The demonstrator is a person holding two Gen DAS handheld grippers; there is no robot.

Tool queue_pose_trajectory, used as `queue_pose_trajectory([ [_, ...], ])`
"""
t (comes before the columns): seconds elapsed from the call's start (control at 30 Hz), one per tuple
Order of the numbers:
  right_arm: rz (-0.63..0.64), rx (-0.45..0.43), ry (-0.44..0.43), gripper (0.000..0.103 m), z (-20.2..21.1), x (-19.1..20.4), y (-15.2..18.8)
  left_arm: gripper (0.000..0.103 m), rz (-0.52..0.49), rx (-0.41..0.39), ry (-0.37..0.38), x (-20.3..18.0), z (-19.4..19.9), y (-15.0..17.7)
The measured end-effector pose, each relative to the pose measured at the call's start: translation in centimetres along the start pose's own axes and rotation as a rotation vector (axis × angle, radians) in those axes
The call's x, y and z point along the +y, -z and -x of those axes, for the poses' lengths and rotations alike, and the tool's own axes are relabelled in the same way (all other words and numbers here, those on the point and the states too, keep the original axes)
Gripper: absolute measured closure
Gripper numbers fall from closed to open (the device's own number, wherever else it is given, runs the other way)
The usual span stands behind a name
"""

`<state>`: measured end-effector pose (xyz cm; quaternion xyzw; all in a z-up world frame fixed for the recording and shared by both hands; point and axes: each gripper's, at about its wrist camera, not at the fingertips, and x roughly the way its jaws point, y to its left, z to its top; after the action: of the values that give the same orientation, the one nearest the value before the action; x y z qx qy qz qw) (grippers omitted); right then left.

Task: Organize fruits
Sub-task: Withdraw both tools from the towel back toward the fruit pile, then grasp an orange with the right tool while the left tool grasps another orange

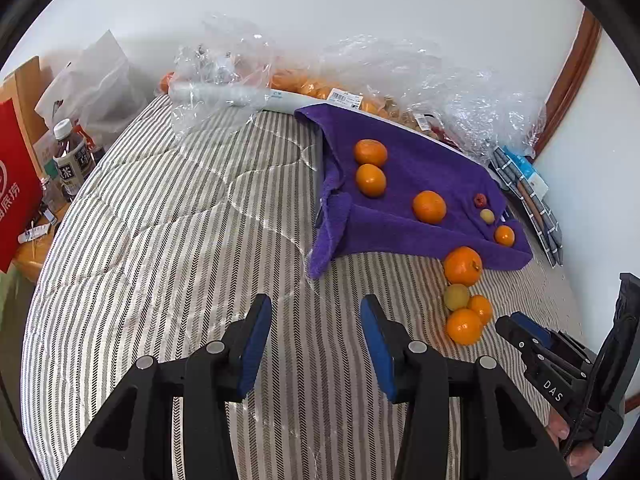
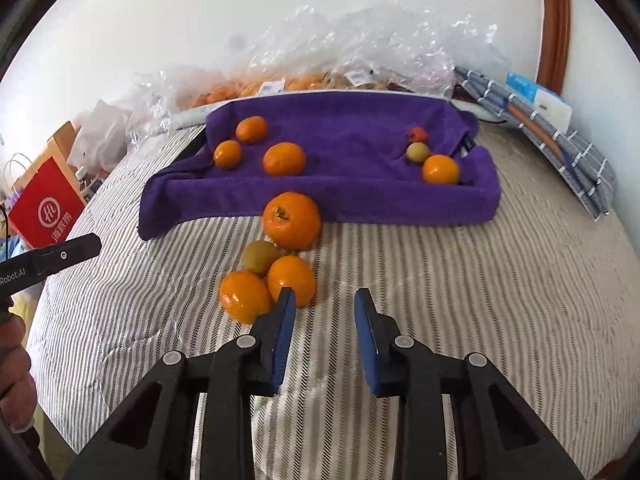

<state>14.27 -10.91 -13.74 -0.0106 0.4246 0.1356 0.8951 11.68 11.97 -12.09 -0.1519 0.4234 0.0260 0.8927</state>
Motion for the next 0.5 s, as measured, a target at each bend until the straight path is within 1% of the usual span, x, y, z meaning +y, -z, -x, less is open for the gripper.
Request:
queue_pose_trajectory([
  [0.17,0.013,0.019,-0.021,0.074,-1.3,1.0,-0.6,0.059,0.022,0.026,0.036,0.2,-1.4,-0.4],
  [0.37,-0.005,0.043,-0.056,0.074,-2.6,1.2,-1.5,0.059,0.03,0.048,0.038,0.2,-2.7,-0.6],
  [0.5,0.008,0.071,-0.068,0.072,-3.7,1.4,-1.6,0.059,0.046,0.053,0.042,0.4,-3.0,-0.5],
])
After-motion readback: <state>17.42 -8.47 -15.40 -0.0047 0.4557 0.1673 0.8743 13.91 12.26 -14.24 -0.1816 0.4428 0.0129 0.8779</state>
